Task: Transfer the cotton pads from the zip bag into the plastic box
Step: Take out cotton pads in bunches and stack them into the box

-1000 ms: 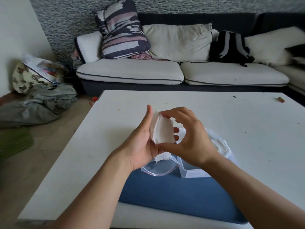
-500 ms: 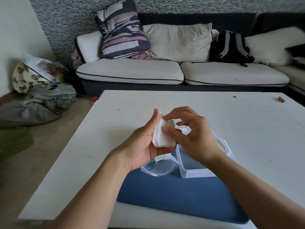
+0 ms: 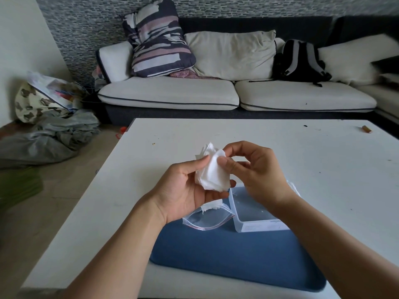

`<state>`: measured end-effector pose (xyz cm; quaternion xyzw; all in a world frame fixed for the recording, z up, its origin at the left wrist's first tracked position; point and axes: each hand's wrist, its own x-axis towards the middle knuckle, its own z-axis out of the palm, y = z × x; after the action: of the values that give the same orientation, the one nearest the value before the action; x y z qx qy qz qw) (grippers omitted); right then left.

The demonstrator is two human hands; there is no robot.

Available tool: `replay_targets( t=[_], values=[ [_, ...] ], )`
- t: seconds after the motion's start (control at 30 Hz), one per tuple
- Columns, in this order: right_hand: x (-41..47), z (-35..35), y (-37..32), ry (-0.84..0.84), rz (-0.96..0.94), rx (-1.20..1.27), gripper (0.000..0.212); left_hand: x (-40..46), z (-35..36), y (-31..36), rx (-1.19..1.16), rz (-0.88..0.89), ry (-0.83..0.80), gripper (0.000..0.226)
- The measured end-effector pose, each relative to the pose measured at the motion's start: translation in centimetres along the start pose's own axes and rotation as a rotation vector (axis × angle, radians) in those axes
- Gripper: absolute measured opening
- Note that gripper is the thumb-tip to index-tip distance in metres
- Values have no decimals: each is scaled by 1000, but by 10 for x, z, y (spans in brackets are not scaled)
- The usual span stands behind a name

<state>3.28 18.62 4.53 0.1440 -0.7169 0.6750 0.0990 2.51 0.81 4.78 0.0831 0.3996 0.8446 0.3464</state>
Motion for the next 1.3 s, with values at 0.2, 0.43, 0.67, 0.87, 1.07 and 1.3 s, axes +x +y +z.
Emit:
replay_targets(
  t=[0.2,0.43,0.67,0.87,1.07,1.3],
  values=[
    [0,-4,-1,-26,39,-26,10,0,-1,-2,24,-9,7,52],
    [0,-5,0,-46,39,-30,10,0,4,-2,93,0,42,44],
    [0,-13,-2,-51,-58,-94,9,4,3,-3,119,23,139,57],
    [-4,-20,-18,-218,-7,41,14,6,3,-4,164,-2,150,50],
    [-5,-13,-18,-150,60,-3,33,4,4,-8,215,-62,96,60],
    [-5,-11,-16,-83,31,-80,31,4,3,-10,262,-47,52,60]
  ],
)
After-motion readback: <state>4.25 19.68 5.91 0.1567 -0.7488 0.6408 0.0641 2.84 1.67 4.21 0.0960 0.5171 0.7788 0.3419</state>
